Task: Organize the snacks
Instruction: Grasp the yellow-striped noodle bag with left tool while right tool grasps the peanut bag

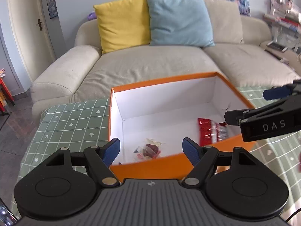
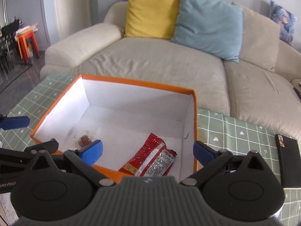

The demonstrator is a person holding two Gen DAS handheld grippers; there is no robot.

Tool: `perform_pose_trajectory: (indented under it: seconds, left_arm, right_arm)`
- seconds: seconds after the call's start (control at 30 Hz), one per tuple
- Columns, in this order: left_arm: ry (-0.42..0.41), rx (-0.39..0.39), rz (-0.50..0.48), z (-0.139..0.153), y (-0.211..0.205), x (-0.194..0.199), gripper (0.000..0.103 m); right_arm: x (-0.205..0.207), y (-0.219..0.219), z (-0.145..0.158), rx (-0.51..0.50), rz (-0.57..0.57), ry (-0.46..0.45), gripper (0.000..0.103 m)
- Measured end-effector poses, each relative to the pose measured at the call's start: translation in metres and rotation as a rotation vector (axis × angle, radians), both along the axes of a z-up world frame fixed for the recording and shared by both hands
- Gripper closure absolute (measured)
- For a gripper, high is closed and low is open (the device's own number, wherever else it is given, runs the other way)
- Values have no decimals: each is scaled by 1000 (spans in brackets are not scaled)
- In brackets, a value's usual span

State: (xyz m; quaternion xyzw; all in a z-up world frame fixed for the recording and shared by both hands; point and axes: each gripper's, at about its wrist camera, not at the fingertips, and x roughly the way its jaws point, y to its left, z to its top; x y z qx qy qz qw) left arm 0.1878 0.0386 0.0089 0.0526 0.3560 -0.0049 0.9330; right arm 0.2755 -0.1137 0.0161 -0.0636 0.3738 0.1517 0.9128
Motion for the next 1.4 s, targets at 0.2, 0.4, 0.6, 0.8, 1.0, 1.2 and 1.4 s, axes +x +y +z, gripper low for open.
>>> perform_pose_trajectory:
  seconds: [0.2, 0.4, 0.6, 0.8, 1.0, 1.2, 1.4]
  left_arm:
    - [-91, -58, -23, 0, -3, -41, 24]
    - [-124, -95, -37, -9, -8, -78, 25]
    - [-73, -175, -42, -19, -4, -103, 30]
    - [-64, -158, -24, -31, -3, -124, 34]
    - [-1, -134, -31, -51, -5, -147, 39]
    - [101, -214, -85, -71, -1, -151, 43]
    - [139, -205, -58, -82, -1, -149, 43]
  right_arm:
    - [-57, -14, 2, 62, -46, -110, 4]
    - [-114, -25, -15, 107, -99, -113, 4]
    - [-163, -30, -29, 70, -127, -109, 4]
    - [-193, -35, -39, 45, -143, -83, 4]
    - [-210, -33, -58, 34, -133, -18, 4]
    - [-205, -35, -77, 60, -148, 84, 13]
    - [-203, -38, -92, 70, -147, 142, 25]
